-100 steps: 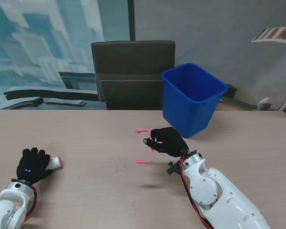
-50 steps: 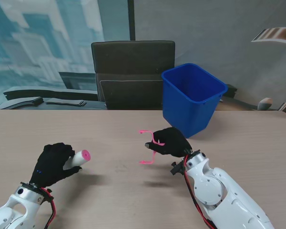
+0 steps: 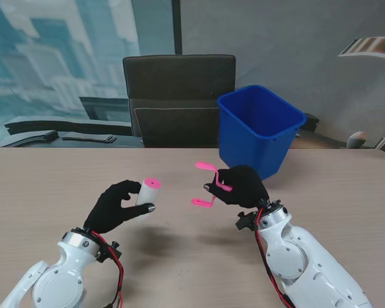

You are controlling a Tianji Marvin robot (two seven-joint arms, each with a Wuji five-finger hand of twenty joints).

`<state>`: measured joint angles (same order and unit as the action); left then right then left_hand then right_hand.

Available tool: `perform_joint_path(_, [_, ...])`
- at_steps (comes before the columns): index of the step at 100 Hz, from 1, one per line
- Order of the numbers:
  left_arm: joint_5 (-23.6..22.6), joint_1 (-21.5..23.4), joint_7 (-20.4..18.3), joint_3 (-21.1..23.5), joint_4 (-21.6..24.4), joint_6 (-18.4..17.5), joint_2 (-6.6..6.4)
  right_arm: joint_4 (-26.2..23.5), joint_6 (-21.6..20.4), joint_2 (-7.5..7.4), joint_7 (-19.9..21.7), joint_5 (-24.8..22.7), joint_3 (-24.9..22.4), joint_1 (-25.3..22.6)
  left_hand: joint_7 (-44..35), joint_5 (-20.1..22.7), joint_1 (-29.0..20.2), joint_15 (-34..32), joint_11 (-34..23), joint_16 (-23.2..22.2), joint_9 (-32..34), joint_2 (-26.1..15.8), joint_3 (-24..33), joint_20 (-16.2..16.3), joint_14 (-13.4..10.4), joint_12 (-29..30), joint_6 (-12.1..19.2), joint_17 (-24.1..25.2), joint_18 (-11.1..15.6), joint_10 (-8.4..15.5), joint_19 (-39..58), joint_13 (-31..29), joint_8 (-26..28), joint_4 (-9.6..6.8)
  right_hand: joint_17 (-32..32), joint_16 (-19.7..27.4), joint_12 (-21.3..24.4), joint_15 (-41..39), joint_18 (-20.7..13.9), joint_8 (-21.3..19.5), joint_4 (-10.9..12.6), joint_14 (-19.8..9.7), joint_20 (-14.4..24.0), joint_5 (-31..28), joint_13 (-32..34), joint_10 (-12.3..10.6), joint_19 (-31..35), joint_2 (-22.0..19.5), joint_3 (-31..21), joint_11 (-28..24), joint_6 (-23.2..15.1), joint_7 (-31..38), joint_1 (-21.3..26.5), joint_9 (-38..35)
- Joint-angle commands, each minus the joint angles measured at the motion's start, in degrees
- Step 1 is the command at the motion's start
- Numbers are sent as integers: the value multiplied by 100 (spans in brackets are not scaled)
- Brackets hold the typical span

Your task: Replace a lint-roller refill

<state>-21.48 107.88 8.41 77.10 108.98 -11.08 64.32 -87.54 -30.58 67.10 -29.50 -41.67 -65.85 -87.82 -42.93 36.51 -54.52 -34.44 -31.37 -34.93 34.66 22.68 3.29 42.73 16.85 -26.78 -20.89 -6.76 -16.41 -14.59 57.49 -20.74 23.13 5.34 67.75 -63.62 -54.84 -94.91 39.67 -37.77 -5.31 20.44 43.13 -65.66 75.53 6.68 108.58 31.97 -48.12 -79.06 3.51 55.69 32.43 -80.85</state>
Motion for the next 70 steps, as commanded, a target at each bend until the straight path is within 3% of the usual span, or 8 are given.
perform_joint_path(1, [-90, -159, -26, -119, 119, 8, 136, -138, -97, 43, -3, -57, -10, -115, -1382, 148, -1227, -164, -149, -89, -152, -923, 494, -115, -159, -222, 1088, 38, 196, 298, 180, -14, 518, -345, 218, -146, -155, -652, -4784, -95, 95, -4065, -13, -197, 46, -425, 1139, -173, -270, -580, 16, -51, 149, -217])
perform_joint_path(13, [418, -416, 49, -397, 132, 270, 213, -263, -317, 42, -36, -113, -94, -250, -1426, 64, -1206, -169, -160, -89, -197, -987, 426, -130, -179, -221, 1148, 41, 252, 345, 179, 14, 529, -341, 227, -179, -167, -668, -4781, -145, 128, -4039, 46, -335, 43, -410, 1139, -198, -292, -621, -17, -64, 41, -218])
perform_joint_path(20, [740, -535, 85, -524, 147, 440, 261, -341, -508, 38, 150, 9, -150, -320, -1454, 23, -1232, -184, -184, -94, -230, -1009, 406, -137, -210, -228, 1150, 58, 280, 371, 177, 36, 525, -336, 242, -288, -173, -672, -4737, -687, 264, -3995, 246, -565, 45, -365, 1139, -362, -241, -680, 2, -337, -68, -216])
perform_joint_path(25, [890, -609, 130, -596, 141, 537, 293, -380, -602, 35, 330, 158, -169, -354, -1478, -3, -1247, -196, -203, -98, -262, -1033, 380, -141, -225, -234, 1164, 75, 301, 385, 178, 52, 518, -327, 251, -310, -184, -691, -4722, -822, 300, -3966, 288, -641, 43, -350, 1139, -451, -221, -710, 15, -364, -110, -217])
perform_joint_path(41, [1036, -777, 268, -760, 29, 618, 350, -417, -712, 25, 646, 454, -160, -384, -1549, -45, -1273, -228, -256, -94, -296, -1082, 280, -148, -414, -236, 1199, 87, 329, 428, 194, 8, 475, -318, 266, -354, -199, -720, -4690, -921, 284, -3931, 408, -707, 38, -316, 1139, -568, -140, -757, 21, -382, -133, -216])
perform_joint_path(70, [1304, -805, 273, -967, 24, 625, 378, -351, -708, 85, 478, 513, -33, -303, -1617, -76, -1308, -261, -303, -96, -314, -1110, 203, -154, -441, -231, 1221, 81, 355, 452, 222, -3, 432, -325, 285, -443, -234, -734, -4691, -1033, 268, -3956, 558, -783, 37, -326, 1139, -963, 104, -848, -2, -375, -160, -215])
